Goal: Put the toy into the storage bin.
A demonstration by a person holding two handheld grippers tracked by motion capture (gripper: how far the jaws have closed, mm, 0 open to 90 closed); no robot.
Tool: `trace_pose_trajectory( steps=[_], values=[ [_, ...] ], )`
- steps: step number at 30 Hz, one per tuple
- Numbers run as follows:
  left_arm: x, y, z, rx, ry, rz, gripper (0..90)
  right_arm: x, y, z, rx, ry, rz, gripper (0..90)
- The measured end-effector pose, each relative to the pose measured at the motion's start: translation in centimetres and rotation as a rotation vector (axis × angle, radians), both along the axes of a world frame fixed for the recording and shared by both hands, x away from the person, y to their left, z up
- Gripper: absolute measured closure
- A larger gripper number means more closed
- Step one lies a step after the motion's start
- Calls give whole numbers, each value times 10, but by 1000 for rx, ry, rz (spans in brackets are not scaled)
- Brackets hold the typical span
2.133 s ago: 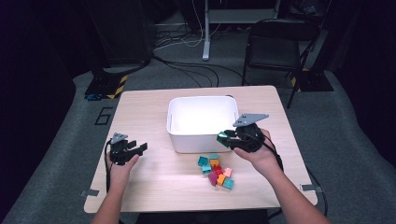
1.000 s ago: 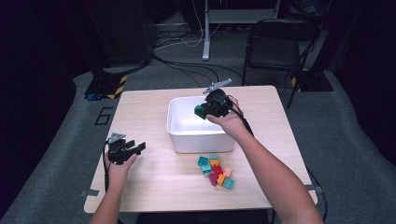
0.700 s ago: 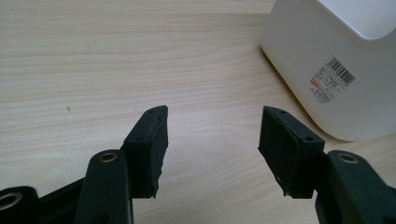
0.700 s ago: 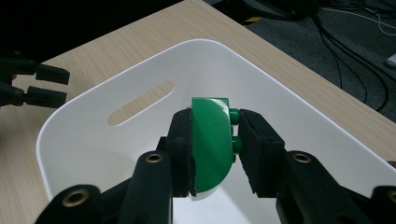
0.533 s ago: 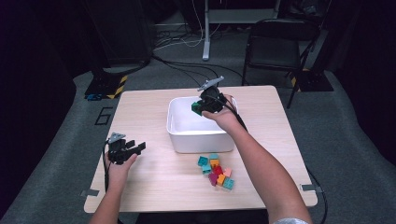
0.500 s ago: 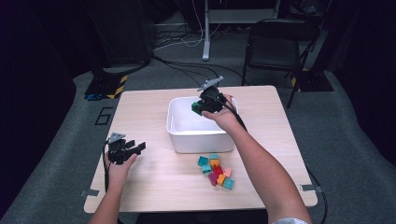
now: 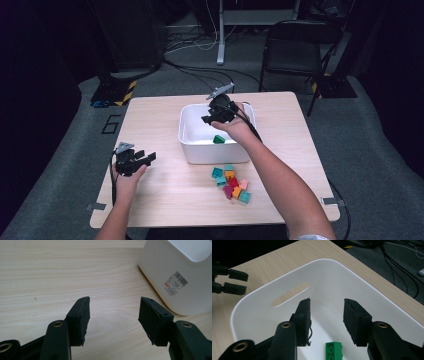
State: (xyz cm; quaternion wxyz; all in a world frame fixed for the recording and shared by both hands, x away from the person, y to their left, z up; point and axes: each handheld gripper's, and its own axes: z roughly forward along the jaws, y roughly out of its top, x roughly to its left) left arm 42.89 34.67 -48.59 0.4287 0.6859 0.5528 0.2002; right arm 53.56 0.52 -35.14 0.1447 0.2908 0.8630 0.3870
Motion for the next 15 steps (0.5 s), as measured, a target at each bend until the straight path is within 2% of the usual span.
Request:
trace_pose_trajectory(
  steps=[10,11,12,13,15],
  values=[
    [0,-2,0,12,-1,-1,402,-46,-24,22,60,-77,12,507],
    [0,-2,0,12,-1,-1,399,-46,-24,22,60,-77,12,507],
    [0,-3,-1,13,2,-2,396,-56,-31,25,80,-80,18,493],
    [1,-3,-1,13,2,-2,396,-60,-33,26,87,-78,16,488],
    [0,-3,-1,16,2,-3,394,-62,-35,27,91,-83,18,480]
  ],
)
